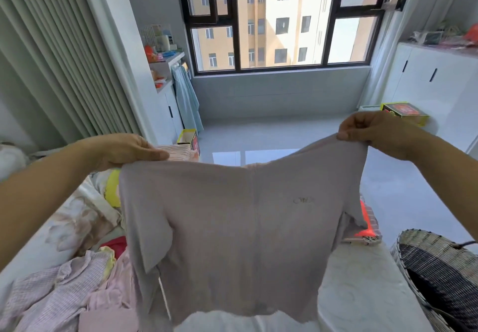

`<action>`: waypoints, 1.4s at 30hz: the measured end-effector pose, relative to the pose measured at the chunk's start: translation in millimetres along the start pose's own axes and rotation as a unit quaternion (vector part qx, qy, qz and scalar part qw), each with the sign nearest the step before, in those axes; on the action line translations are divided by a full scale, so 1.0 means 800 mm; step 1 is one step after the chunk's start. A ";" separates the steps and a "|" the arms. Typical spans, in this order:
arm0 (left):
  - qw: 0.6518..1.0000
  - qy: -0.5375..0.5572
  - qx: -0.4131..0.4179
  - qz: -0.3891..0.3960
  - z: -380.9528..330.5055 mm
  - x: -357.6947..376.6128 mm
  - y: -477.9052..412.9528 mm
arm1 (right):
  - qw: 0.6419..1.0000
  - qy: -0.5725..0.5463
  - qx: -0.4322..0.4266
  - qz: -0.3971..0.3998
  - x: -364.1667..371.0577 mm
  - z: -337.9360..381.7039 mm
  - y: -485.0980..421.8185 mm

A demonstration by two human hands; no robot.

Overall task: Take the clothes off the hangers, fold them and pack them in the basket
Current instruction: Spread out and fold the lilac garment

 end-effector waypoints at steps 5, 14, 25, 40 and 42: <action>0.977 0.138 0.092 -0.136 -0.019 -0.010 0.003 | 0.992 0.060 0.068 0.091 0.000 -0.024 0.001; 0.893 0.149 0.133 -0.404 -0.014 0.053 -0.024 | 0.997 -0.032 0.051 0.049 -0.002 -0.047 -0.002; 0.905 0.021 0.152 -0.398 -0.022 0.081 -0.029 | 0.997 0.068 0.019 0.025 -0.028 -0.084 0.003; 0.976 0.092 0.067 -0.186 0.025 0.061 -0.106 | 0.993 -0.065 0.094 -0.015 -0.003 -0.112 -0.035; 0.975 0.097 0.057 -0.189 0.034 0.067 -0.132 | 0.989 -0.086 0.115 -0.037 0.012 -0.134 -0.052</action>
Point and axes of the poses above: each hand's wrist, its own y-axis away from the middle knuckle, its own x-axis out of the palm, z = x × y, the point moved 5 cm from there along -y, towards the middle knuckle, and after that the axes turned 5 degrees about -z, right-handed, at the moved point
